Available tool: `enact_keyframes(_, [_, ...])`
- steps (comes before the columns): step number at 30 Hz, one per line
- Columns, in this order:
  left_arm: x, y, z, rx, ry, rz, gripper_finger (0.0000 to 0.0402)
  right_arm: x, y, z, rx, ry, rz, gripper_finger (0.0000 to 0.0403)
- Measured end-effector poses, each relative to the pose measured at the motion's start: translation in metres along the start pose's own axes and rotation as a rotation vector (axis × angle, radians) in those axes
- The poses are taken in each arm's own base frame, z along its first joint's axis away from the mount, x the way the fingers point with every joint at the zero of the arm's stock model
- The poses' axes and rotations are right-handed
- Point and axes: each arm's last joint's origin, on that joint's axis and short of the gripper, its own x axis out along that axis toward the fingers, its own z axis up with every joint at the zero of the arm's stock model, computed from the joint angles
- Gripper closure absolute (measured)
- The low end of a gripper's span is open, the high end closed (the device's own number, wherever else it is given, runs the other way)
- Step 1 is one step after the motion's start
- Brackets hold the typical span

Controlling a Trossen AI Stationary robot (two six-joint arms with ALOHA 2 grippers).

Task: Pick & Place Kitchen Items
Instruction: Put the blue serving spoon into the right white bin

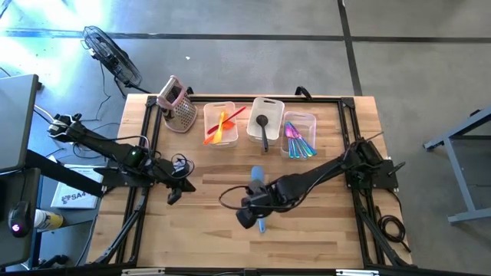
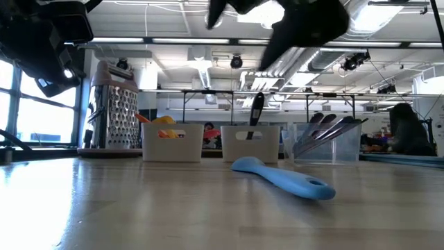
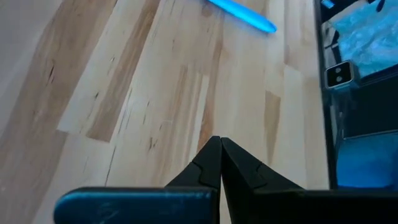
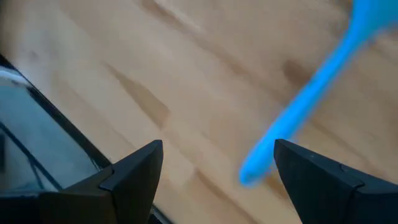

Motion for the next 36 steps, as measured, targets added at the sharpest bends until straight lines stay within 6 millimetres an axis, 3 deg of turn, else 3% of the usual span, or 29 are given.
enact_keyframes(6, [0.0,0.002,-0.002,0.007,0.022,0.03,0.0401,0.0,0.008,0.002,0.004,-0.018,0.088,0.0103])
enact_keyframes(13, [0.0,0.004,-0.004,0.024,0.022,0.063,0.0401,-0.003,-0.022,-0.002,0.12,-0.017,-0.234,0.0103])
enact_keyframes(18, [0.0,0.004,-0.004,0.021,0.021,0.064,0.0401,-0.002,-0.025,0.004,0.138,-0.048,-0.256,0.0103])
enact_keyframes(28, [0.0,0.004,-0.004,-0.006,0.02,0.067,0.0401,0.057,-0.03,0.006,0.116,0.052,-0.323,0.0103])
enact_keyframes(36, [0.0,0.006,-0.002,-0.005,-0.026,0.118,0.0401,0.066,-0.03,0.012,0.125,0.031,-0.315,0.0103])
